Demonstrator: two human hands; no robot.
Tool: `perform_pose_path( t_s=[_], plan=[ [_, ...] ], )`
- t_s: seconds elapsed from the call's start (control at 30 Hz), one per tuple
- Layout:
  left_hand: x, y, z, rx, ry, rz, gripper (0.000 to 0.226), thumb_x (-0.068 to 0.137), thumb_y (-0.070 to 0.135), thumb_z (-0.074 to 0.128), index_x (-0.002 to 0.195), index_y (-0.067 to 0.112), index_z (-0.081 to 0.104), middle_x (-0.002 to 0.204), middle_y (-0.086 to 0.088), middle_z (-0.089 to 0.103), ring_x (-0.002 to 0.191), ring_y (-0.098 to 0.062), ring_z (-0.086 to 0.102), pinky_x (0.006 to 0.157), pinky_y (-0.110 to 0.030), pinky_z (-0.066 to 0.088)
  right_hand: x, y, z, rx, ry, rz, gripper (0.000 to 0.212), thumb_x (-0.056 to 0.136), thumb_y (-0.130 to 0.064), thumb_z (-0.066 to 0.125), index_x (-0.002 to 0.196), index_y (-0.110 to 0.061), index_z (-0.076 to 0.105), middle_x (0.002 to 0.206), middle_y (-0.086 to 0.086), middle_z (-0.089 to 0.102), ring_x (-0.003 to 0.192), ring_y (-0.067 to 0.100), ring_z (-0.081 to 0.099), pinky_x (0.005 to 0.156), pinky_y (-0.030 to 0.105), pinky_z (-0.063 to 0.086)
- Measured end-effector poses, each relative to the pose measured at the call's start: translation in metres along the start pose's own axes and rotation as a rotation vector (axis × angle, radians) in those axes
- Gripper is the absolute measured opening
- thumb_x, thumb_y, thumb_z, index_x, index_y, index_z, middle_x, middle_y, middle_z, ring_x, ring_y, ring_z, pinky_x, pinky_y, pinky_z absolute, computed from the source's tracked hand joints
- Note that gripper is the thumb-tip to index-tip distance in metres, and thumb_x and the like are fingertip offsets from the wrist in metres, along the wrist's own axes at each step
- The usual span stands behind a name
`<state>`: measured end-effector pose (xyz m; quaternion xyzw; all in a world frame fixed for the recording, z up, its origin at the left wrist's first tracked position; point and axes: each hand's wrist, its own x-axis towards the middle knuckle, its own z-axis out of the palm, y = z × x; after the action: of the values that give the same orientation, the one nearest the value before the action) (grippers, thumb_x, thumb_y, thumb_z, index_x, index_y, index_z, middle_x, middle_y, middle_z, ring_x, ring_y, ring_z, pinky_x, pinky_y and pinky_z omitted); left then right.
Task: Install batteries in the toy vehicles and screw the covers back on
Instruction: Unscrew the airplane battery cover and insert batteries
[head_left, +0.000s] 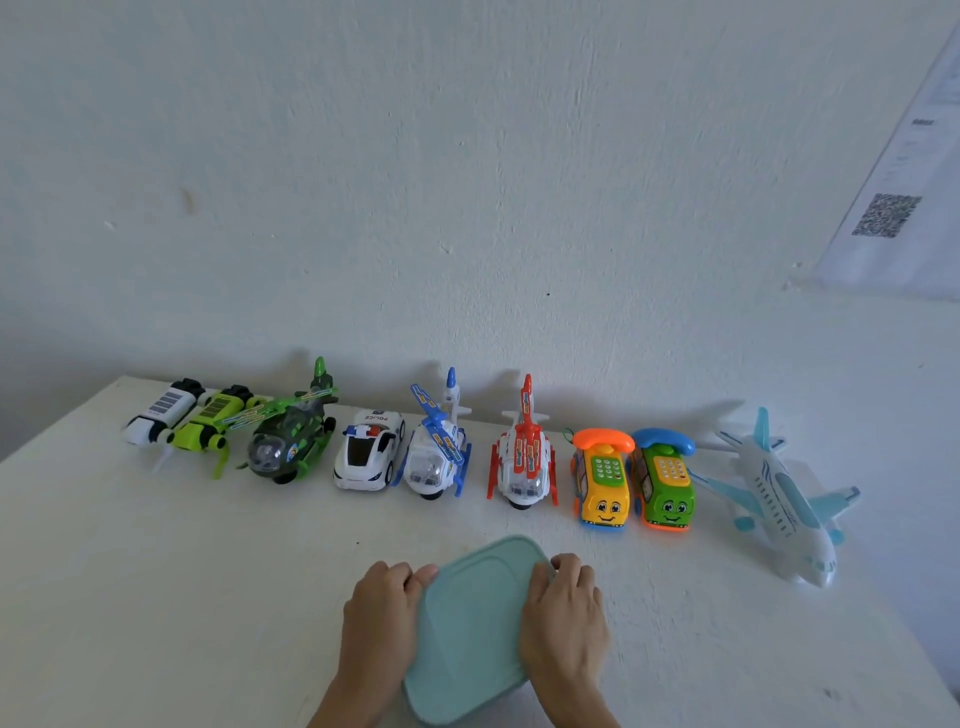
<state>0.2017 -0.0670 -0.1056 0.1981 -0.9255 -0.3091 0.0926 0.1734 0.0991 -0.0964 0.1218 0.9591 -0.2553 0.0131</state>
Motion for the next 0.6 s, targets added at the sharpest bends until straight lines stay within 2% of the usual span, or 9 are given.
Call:
perform_pose_path(
  t_s=[0.1, 0.17, 0.2, 0.27, 0.3, 0.37, 0.4, 0.47, 0.6],
  plan=[
    [0.029, 0.003, 0.000, -0.081, -0.071, 0.103, 0.052, 0.089, 0.034, 0.065, 0.051, 0.023, 0.032, 0.062, 0.002, 0.039, 0.058, -0.018, 0.042, 0.058, -0.032, 0.029, 0.003, -0.007, -0.001, -0.188, -0.100, -0.097, 0.054, 0.098, -0.049, 0.019, 0.144, -0.022, 0.017, 0.123, 0.004, 0.045, 0.100, 0.022, 0.056, 0.072, 0.032, 0.044],
    [0.051, 0.008, -0.005, -0.086, -0.129, 0.165, 0.053, 0.087, 0.033, 0.068, 0.049, 0.024, 0.032, 0.061, 0.002, 0.037, 0.056, -0.019, 0.041, 0.060, -0.032, 0.034, 0.010, -0.011, -0.004, -0.261, -0.162, -0.181, 0.059, 0.099, -0.049, 0.016, 0.150, -0.028, -0.005, 0.134, 0.011, 0.038, 0.104, 0.026, 0.057, 0.080, 0.035, 0.045],
    [0.057, 0.011, -0.006, -0.069, -0.149, 0.182, 0.051, 0.087, 0.035, 0.067, 0.050, 0.022, 0.035, 0.062, 0.002, 0.037, 0.058, -0.021, 0.044, 0.061, -0.033, 0.037, 0.015, -0.011, -0.005, -0.283, -0.181, -0.230, 0.058, 0.098, -0.047, 0.015, 0.150, -0.030, -0.007, 0.146, 0.014, 0.026, 0.113, 0.028, 0.052, 0.087, 0.038, 0.043],
    [0.054, 0.022, -0.004, 0.061, -0.171, 0.134, 0.038, 0.093, 0.044, 0.056, 0.067, 0.017, 0.053, 0.076, 0.000, 0.044, 0.074, -0.026, 0.055, 0.070, -0.034, 0.042, 0.022, -0.009, -0.009, -0.309, -0.197, -0.375, 0.060, 0.096, -0.044, 0.010, 0.152, -0.025, -0.005, 0.159, 0.001, -0.011, 0.130, 0.028, 0.034, 0.099, 0.040, 0.038],
    [0.046, 0.026, 0.001, 0.180, -0.172, 0.074, 0.036, 0.097, 0.047, 0.046, 0.090, 0.015, 0.060, 0.089, -0.002, 0.047, 0.089, -0.027, 0.057, 0.077, -0.034, 0.043, 0.024, -0.008, -0.009, -0.301, -0.198, -0.439, 0.062, 0.095, -0.042, 0.008, 0.152, -0.023, -0.003, 0.158, -0.007, -0.018, 0.131, 0.023, 0.030, 0.099, 0.037, 0.038],
    [0.022, 0.033, 0.011, 0.348, -0.162, -0.049, 0.046, 0.100, 0.051, 0.030, 0.133, 0.022, 0.041, 0.117, -0.004, 0.044, 0.111, -0.025, 0.048, 0.085, -0.034, 0.044, 0.026, -0.005, -0.010, -0.259, -0.207, -0.458, 0.059, 0.097, -0.043, 0.013, 0.152, -0.026, 0.001, 0.159, -0.012, -0.006, 0.127, 0.018, 0.033, 0.095, 0.033, 0.042],
    [0.013, 0.034, 0.015, 0.378, -0.137, -0.066, 0.051, 0.100, 0.053, 0.026, 0.143, 0.026, 0.028, 0.124, -0.003, 0.042, 0.115, -0.023, 0.044, 0.085, -0.032, 0.044, 0.028, -0.004, -0.009, -0.236, -0.202, -0.446, 0.056, 0.098, -0.043, 0.018, 0.151, -0.031, 0.003, 0.159, -0.013, 0.002, 0.124, 0.019, 0.037, 0.092, 0.033, 0.043],
    [0.007, 0.033, 0.018, 0.355, -0.076, -0.053, 0.055, 0.099, 0.052, 0.028, 0.147, 0.025, 0.022, 0.126, -0.003, 0.041, 0.115, -0.021, 0.042, 0.085, -0.029, 0.044, 0.028, -0.005, -0.007, -0.210, -0.178, -0.417, 0.053, 0.099, -0.042, 0.022, 0.149, -0.039, 0.006, 0.156, -0.011, 0.012, 0.116, 0.020, 0.042, 0.086, 0.034, 0.045],
    [0.028, 0.024, 0.022, 0.149, -0.016, 0.079, 0.045, 0.098, 0.039, 0.044, 0.139, 0.019, 0.044, 0.118, -0.007, 0.048, 0.108, -0.025, 0.044, 0.084, -0.031, 0.041, 0.027, -0.009, -0.001, -0.162, -0.133, -0.284, 0.052, 0.098, -0.041, 0.023, 0.148, -0.041, 0.008, 0.153, -0.010, 0.015, 0.113, 0.021, 0.044, 0.080, 0.034, 0.045]
  ],
)
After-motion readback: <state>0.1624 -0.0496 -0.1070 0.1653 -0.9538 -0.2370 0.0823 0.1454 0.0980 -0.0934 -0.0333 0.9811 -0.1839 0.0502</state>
